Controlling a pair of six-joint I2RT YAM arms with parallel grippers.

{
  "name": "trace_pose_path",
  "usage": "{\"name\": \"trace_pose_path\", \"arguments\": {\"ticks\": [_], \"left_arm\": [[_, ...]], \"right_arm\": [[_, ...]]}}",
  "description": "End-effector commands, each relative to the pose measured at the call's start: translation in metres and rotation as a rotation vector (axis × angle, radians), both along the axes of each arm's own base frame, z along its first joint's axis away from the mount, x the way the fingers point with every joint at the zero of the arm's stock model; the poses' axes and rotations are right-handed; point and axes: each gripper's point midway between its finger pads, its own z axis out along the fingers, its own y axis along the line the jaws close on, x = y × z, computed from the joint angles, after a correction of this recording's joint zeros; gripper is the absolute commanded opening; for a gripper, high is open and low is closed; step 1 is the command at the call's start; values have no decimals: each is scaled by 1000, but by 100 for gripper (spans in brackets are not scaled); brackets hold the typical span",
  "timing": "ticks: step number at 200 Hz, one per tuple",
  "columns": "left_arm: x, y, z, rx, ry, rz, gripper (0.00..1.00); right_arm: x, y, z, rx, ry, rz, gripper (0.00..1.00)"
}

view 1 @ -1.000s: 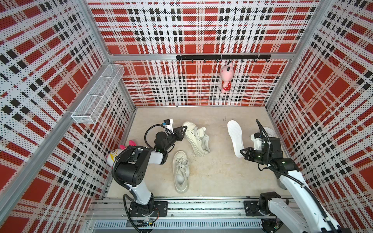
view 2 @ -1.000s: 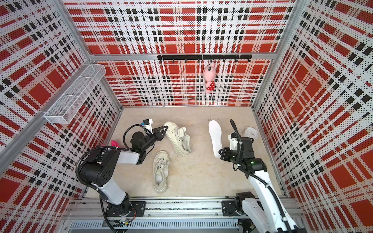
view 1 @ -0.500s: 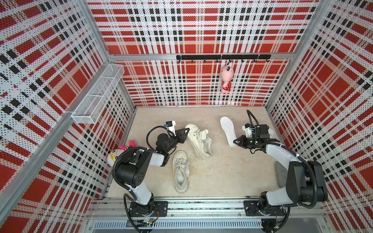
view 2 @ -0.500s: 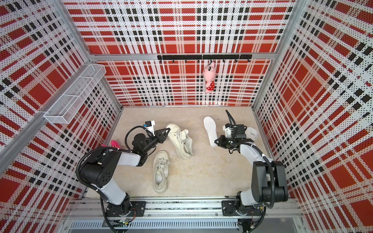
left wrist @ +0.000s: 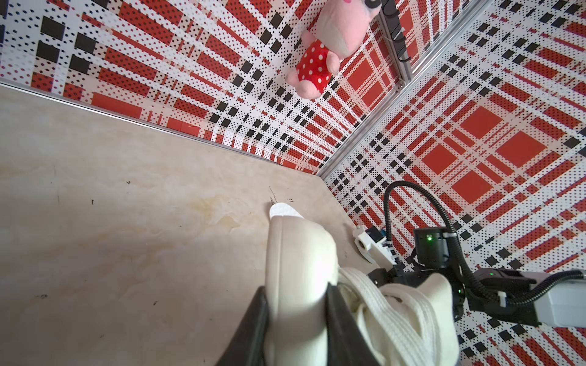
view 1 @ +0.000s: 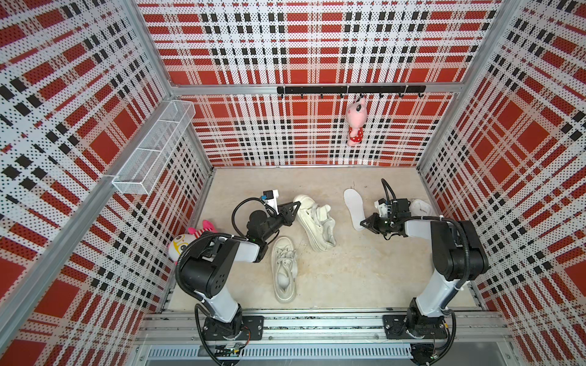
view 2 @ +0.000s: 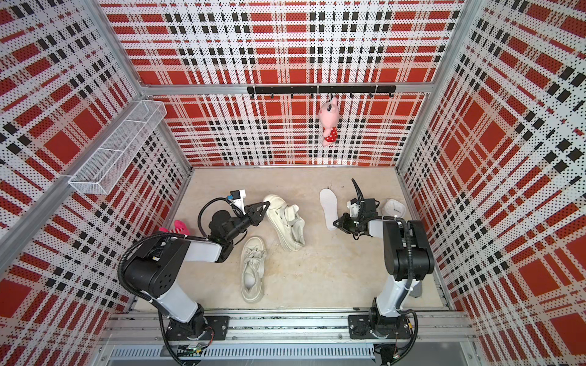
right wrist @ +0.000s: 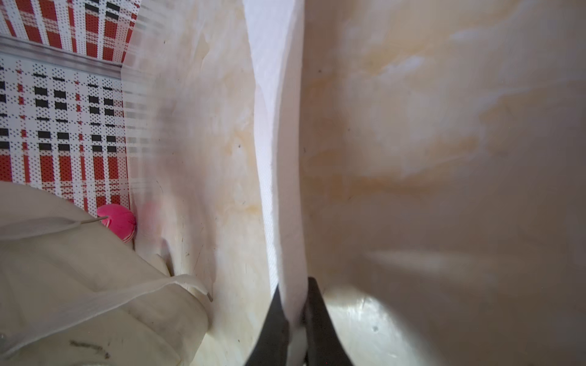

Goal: Remove the insole from the shoe
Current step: Place the insole at the center of the board.

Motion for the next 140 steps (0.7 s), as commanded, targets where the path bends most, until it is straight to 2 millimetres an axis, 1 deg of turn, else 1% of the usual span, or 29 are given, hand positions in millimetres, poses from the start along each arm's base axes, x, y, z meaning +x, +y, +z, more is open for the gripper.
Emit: {"name": "trace_pose_path", "arguments": {"ticks": [1, 26, 37, 50, 68, 84, 98, 107, 121, 140], "left_arm": [[-6, -3, 30, -27, -94, -11, 9], [-6, -2, 29, -20, -92, -8, 10], [-7, -2, 29, -18, -91, -9, 10], [-7, -3, 29, -17, -93, -10, 10], [-8, -4, 30, -14, -95, -13, 10], [-8, -6, 32, -11, -100, -16, 10], [-9, -8, 32, -8, -102, -22, 10], [-8, -10, 32, -7, -102, -27, 10], [-8, -15, 31, -6, -102, -38, 10], [-8, -21, 30, -4, -101, -49, 10]], "right_arm": [[8, -5, -1, 1, -37, -26, 20], [5, -11, -5, -25, -32, -45, 32], [3, -15, -6, -43, -25, -53, 36], [2, -20, -2, -72, -29, -63, 41], [-2, -26, 10, -113, -50, -79, 51], [-6, -35, 27, -165, -88, -113, 58], [-10, -42, 48, -203, -141, -137, 63], [-15, -42, 62, -218, -173, -134, 65], [-22, -35, 87, -222, -241, -108, 70], [-34, -8, 120, -227, -347, -40, 76]]}}
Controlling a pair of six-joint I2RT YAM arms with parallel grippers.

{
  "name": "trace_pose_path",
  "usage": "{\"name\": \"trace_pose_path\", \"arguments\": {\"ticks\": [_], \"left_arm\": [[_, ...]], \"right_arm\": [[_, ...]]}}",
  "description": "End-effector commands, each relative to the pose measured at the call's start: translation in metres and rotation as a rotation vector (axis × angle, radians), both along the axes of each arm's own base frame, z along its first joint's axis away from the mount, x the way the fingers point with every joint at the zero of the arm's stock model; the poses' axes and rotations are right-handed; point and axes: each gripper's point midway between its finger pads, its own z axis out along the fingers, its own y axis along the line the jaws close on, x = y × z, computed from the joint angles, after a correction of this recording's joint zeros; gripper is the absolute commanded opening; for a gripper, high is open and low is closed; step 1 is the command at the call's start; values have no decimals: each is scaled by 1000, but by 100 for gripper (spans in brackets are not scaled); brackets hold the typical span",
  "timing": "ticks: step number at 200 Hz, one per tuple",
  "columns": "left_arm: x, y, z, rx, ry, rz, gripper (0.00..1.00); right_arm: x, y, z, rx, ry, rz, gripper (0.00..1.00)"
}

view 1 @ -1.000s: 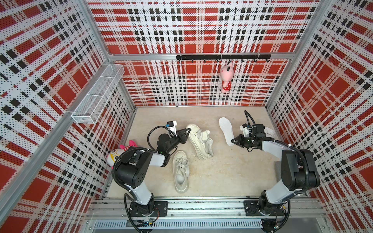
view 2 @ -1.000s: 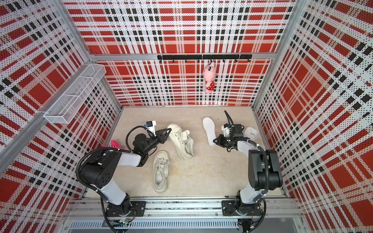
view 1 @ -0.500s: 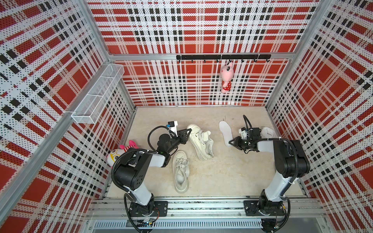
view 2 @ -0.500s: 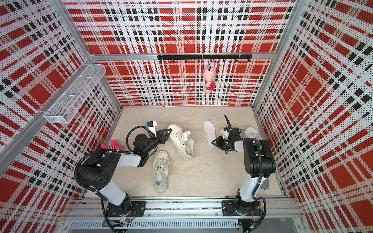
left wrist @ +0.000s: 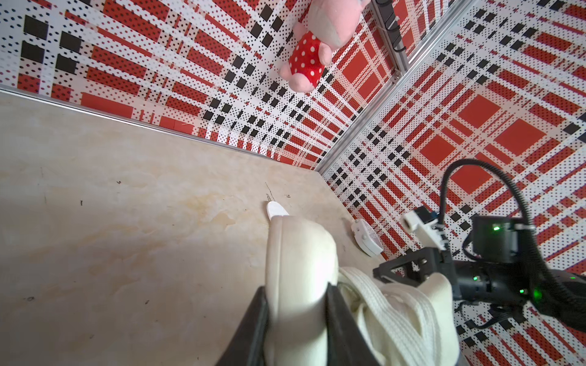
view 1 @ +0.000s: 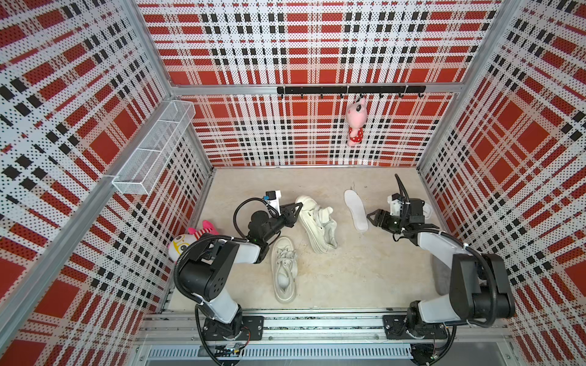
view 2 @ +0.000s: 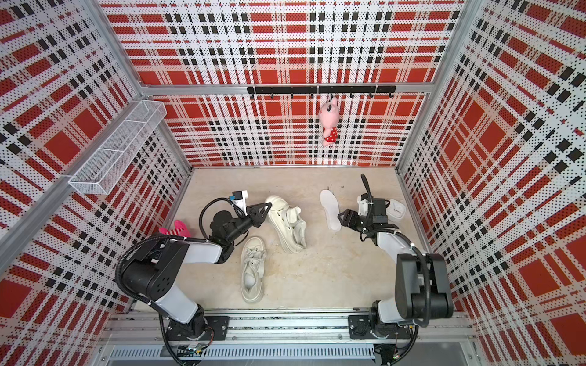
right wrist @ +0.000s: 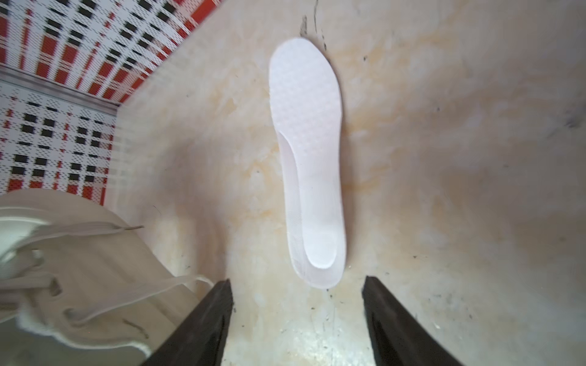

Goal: Remove the insole from the shoe
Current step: Place the insole at the center of the board, then place the shoe at the center of the board.

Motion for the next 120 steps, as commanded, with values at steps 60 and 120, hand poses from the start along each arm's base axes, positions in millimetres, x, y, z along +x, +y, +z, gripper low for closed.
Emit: {"name": "trace_pose_path", "arguments": {"ticks": [60, 120], "left_arm": [[1, -19, 24, -29, -77, -46, 10], [2, -21, 22, -31, -71, -52, 10]], "right_arm": [[-56, 110, 56, -98, -245, 293, 82], [-49, 145, 29, -98, -212, 379, 81]]}}
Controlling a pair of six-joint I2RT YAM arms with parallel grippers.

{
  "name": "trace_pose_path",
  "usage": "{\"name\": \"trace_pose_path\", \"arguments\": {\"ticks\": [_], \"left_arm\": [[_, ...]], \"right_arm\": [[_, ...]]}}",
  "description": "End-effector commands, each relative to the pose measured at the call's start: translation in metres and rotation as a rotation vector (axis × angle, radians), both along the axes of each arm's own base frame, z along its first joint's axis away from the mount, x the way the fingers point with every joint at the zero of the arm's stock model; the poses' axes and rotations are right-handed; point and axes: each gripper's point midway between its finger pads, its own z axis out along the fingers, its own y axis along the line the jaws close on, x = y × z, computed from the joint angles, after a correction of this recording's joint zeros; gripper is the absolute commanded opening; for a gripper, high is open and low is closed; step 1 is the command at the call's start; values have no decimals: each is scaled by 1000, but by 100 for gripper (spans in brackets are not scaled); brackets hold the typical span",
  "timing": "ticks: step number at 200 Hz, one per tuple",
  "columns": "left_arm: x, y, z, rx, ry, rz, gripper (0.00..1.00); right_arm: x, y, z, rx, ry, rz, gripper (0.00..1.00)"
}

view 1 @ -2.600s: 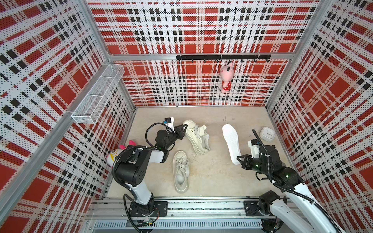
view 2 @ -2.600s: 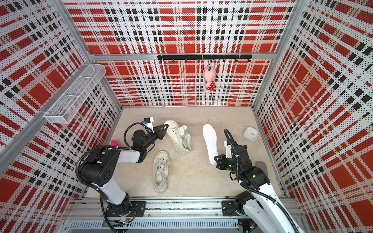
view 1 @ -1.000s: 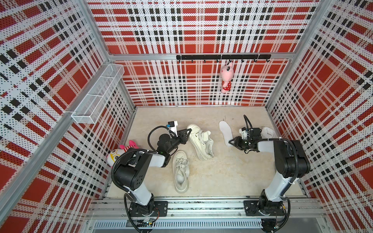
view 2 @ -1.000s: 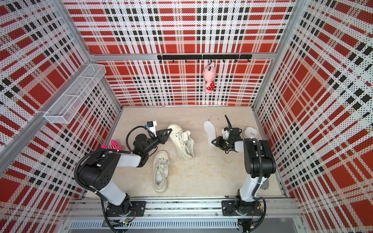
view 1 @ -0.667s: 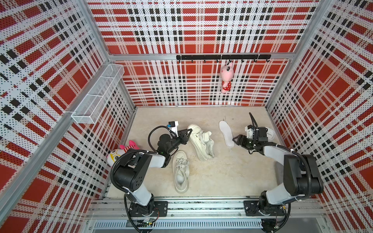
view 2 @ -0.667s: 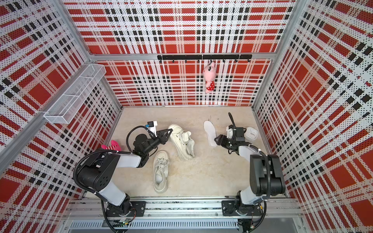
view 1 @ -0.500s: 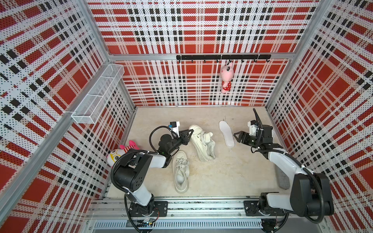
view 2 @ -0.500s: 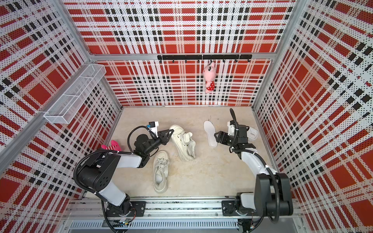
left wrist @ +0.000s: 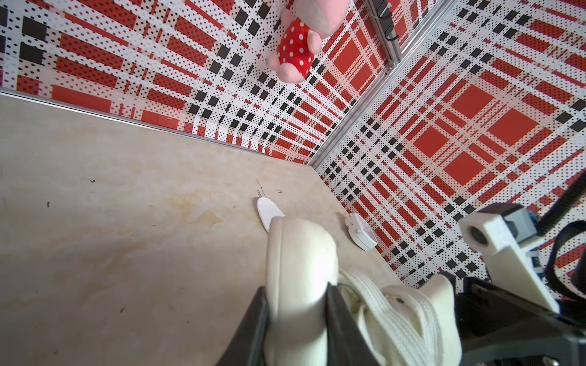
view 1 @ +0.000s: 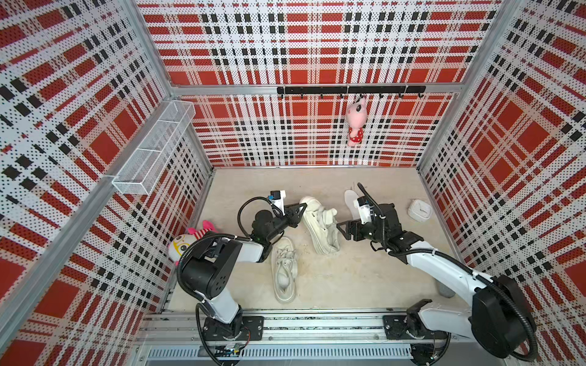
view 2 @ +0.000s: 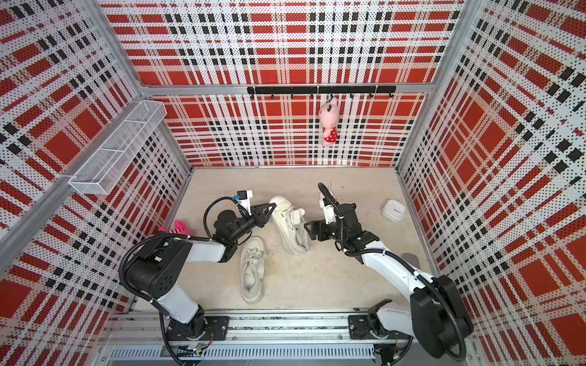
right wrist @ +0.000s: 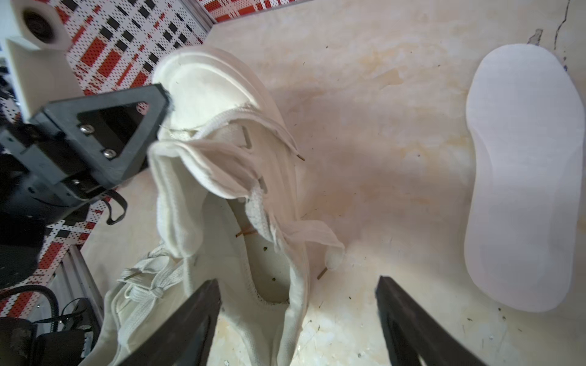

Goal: Remove the insole from the shoe
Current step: Place the shoe at the center of the board.

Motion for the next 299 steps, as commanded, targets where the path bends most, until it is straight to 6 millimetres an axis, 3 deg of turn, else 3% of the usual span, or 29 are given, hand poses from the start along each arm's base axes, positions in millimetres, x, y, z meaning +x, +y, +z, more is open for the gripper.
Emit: {"name": "trace_pose_path", "arguments": {"ticks": [1, 77, 100, 121, 181, 219, 251, 299], "left_arm": [[2, -7, 23, -35, -68, -23, 10], [-1, -11, 18, -32, -56, -36, 10], [-1, -10, 18, -31, -54, -36, 10], [-1, -11, 18, -31, -55, -39, 10], [-3, -11, 21, -32, -60, -47, 12], [-6, -10, 28, -30, -82, -45, 19], [-13, -5, 41, -11, -133, -31, 36], [-23, 18, 78, 33, -227, 44, 79]], "right_arm": [[10, 11, 3, 8, -49, 23, 80], [32, 56, -12, 68, -54, 119, 70], [37, 68, -15, 81, -57, 136, 60], [38, 75, -16, 104, -56, 148, 46], [31, 67, -5, 135, -76, 108, 0], [23, 58, 5, 149, -81, 79, 0], [14, 55, 11, 184, -62, 74, 0], [-3, 46, 26, 216, -16, 55, 0]]}}
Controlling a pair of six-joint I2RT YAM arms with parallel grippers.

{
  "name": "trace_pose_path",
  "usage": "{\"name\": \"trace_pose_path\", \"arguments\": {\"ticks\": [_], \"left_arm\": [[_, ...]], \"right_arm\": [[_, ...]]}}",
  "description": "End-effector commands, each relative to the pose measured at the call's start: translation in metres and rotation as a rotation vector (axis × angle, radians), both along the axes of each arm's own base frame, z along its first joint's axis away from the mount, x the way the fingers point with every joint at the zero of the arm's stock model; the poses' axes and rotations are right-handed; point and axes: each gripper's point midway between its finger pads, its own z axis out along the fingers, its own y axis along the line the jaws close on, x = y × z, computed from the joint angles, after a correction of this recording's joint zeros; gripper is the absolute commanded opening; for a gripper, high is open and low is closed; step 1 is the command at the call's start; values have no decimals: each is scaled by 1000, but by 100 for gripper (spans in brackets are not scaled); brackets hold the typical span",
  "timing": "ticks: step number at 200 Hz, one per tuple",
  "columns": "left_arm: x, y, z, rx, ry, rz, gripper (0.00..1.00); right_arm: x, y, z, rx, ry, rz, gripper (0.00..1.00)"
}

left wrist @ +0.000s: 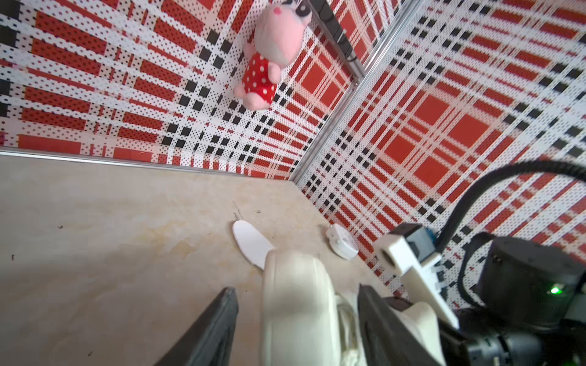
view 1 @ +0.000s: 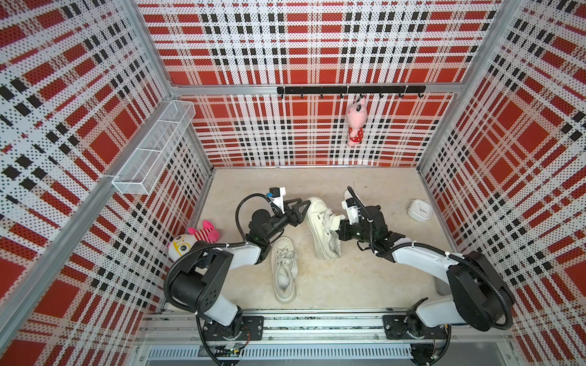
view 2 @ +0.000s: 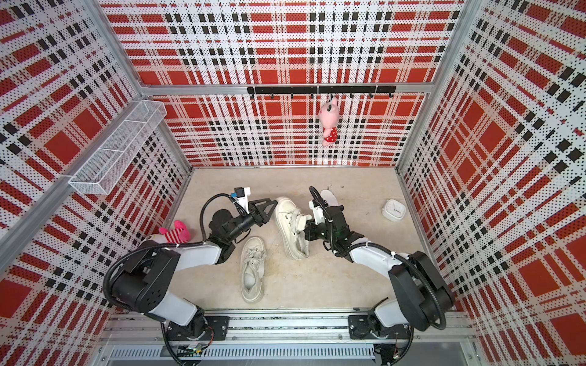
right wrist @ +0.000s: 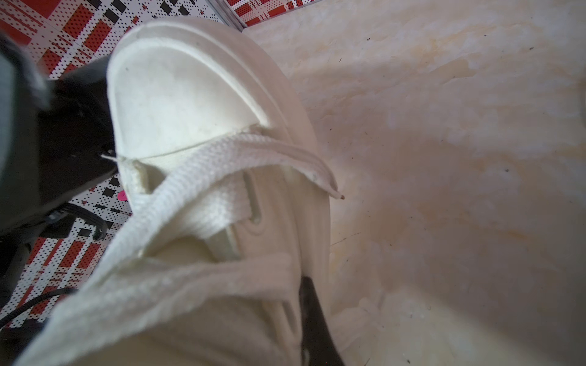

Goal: Remove the insole from the shoe
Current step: Place the shoe at the center of the board.

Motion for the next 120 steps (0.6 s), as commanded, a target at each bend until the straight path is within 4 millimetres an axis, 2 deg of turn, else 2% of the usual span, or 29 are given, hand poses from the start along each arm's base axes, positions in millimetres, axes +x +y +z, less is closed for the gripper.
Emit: {"name": "trace_pose_path", "arguments": {"ticks": [1, 16, 47, 63, 94, 97, 120], "left_arm": [[-6, 16, 20, 30, -70, 54, 80], [-11, 31, 36, 11, -104, 76, 88], [-24, 67, 64, 2, -169, 162, 96], [-29, 82, 69, 47, -179, 227, 100], [-46, 107, 78, 80, -184, 337, 98], [-44, 119, 78, 83, -180, 375, 98], [-52, 147, 78, 76, -154, 485, 98]], "right_arm": [[-7, 3, 34, 72, -26, 5, 0], [-10, -3, 39, 53, -11, -14, 0], [-15, -13, 53, 41, 24, -56, 0], [-16, -15, 60, 39, 44, -71, 0], [-7, -12, 78, 38, 57, -87, 0], [-6, -11, 79, 36, 58, -89, 0], [11, -4, 95, 33, 40, -99, 0]]}}
